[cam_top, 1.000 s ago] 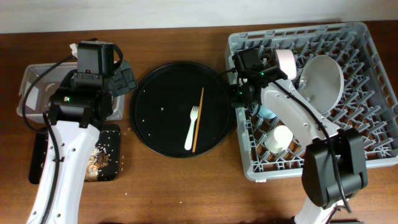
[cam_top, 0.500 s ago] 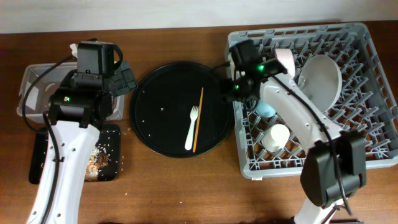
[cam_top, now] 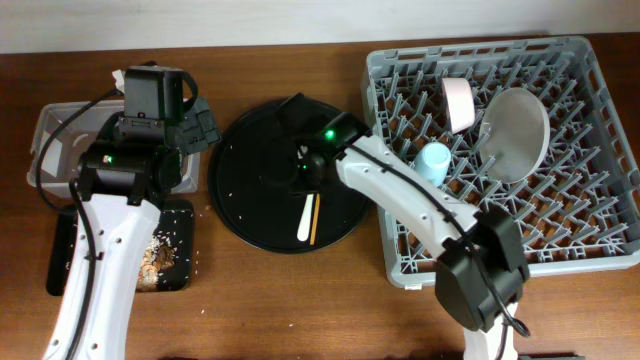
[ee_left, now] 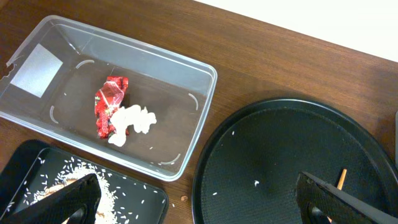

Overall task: Sort waste into correct bins and load items into the dishwasher rack
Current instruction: 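Grasp the white fork with the right gripper and place it in the rack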

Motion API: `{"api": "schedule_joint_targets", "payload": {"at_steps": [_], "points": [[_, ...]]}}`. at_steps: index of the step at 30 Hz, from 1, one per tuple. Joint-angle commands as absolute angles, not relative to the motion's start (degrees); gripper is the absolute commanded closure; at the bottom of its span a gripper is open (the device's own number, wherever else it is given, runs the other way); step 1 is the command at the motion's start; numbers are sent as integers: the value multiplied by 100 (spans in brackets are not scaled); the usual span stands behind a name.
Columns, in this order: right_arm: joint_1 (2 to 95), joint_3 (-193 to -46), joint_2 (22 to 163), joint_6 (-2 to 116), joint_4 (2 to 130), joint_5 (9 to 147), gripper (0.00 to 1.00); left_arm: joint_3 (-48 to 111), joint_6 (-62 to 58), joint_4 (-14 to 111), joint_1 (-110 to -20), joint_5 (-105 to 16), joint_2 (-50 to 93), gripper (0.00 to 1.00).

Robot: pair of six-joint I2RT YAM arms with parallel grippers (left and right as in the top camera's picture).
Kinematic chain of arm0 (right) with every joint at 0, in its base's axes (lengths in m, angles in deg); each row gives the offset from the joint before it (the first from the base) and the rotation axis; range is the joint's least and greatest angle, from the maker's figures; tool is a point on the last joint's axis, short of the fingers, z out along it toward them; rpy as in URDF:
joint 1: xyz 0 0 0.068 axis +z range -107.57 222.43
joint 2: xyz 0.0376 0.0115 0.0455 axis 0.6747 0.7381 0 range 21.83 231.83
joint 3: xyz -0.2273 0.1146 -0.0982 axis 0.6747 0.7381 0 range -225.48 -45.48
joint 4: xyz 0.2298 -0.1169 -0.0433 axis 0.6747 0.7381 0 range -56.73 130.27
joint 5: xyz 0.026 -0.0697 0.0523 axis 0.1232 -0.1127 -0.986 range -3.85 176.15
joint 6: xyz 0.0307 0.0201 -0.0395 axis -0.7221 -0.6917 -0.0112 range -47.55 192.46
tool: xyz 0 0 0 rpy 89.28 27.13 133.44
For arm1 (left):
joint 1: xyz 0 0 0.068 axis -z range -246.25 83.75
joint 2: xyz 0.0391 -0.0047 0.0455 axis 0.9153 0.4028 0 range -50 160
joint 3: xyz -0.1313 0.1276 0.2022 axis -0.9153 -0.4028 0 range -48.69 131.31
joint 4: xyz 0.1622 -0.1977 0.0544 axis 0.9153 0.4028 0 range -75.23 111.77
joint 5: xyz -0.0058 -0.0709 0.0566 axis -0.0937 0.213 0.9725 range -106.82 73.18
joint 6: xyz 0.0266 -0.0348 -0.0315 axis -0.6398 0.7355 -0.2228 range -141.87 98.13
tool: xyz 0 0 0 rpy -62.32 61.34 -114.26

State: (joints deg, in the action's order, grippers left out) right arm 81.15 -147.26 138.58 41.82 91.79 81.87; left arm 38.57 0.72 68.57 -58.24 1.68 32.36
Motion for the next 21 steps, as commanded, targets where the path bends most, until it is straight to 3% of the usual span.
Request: {"api": "schedule_joint_targets", "payload": {"at_steps": [1,9,10,18,21], "points": [[8233,-14689,14424,3380,8969,8581,58,3888,125,6849,-5843,230,3140,1],[8303,-14689,15475,3269,8298,8837,59,3888,125,6849,-5843,230,3140,1],[8305,-14689,15475,3271,8313,8839,68,3888,125,6849,-5843,230,3140,1],[8303,-14697,15460,3275,8488,8935,96,3888,125,6849,-5843,230,3140,1],[8288,-14706,15252,3323,8569,8791,96,3888,125,6849,-5843,230,3140,1]]}}
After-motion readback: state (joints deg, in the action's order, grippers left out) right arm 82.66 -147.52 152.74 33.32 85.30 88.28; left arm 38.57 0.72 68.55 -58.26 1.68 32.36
